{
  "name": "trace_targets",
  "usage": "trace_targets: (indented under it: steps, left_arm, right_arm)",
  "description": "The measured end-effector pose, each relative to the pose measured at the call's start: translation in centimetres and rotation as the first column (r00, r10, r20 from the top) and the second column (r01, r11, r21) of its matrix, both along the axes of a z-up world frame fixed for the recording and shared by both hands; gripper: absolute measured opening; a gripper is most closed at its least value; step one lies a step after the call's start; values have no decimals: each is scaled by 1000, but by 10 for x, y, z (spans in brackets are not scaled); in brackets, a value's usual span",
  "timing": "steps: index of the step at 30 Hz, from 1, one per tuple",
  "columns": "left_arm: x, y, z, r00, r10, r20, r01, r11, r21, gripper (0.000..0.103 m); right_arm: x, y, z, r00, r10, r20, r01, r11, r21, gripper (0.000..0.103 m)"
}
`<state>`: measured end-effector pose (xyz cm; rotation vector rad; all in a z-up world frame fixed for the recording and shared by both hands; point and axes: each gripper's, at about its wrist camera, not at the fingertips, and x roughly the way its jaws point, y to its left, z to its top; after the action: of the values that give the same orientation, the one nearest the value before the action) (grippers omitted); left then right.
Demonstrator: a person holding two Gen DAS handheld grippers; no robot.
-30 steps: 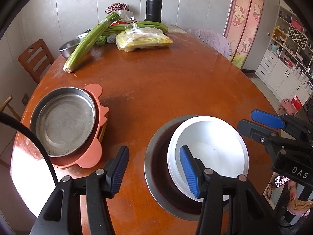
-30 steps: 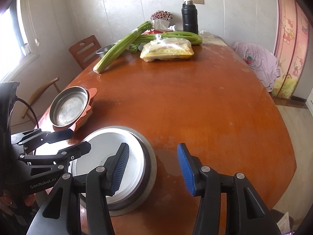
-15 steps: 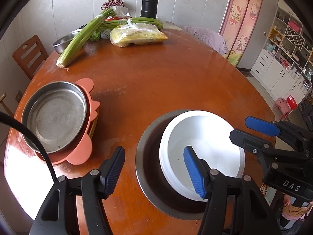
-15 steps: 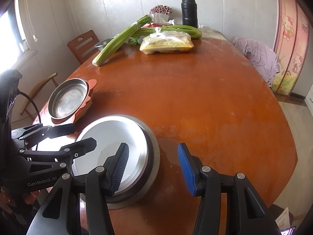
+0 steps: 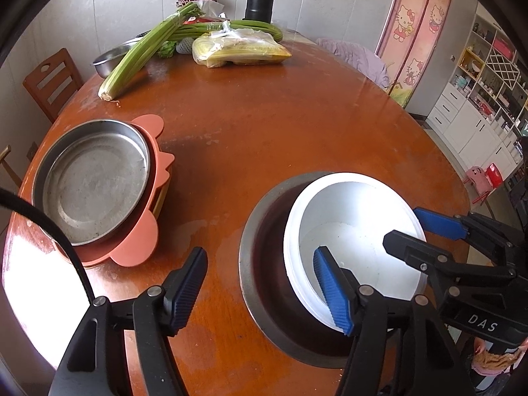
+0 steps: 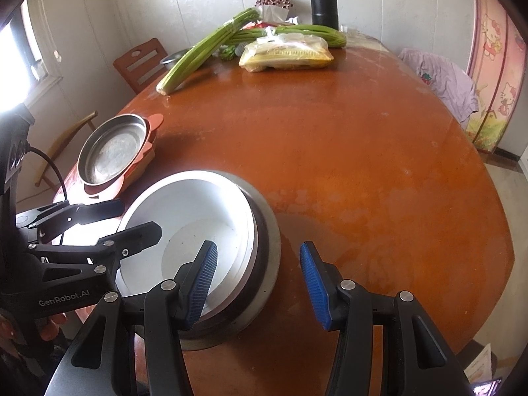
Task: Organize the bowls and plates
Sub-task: 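Lift the nested bowl stack with the left gripper toward the grey pan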
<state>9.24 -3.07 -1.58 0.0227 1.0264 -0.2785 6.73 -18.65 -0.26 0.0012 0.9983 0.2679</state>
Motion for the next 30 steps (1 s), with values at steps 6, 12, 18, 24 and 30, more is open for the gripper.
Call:
trace_targets:
  steps: [6, 12, 18, 24, 30]
  left_arm:
    - [-1, 3, -3, 1000, 6, -7, -6, 1000, -10, 72]
    - [2, 5, -10, 999, 8, -32, -9, 1000, -13, 74]
    - [2, 3, -19, 998, -1, -61, -1, 1000, -30, 74]
    - [-2, 0, -19, 999, -1, -55, 0, 1000, -31, 69]
    - [-6, -9, -16, 998, -30, -54, 26, 998, -61, 47]
  right_arm:
    - [2, 3, -7, 999, 21, -28, -20, 999, 26, 56]
    - [3, 10, -17, 997, 51, -65, -49, 998, 33, 56]
    - [2, 12, -21, 995, 70, -76, -65, 996, 56, 56]
    - [1, 11, -21, 994, 75, -73, -70, 995, 68, 56]
    - [-1, 11, -19, 995, 78, -64, -73, 995, 74, 55]
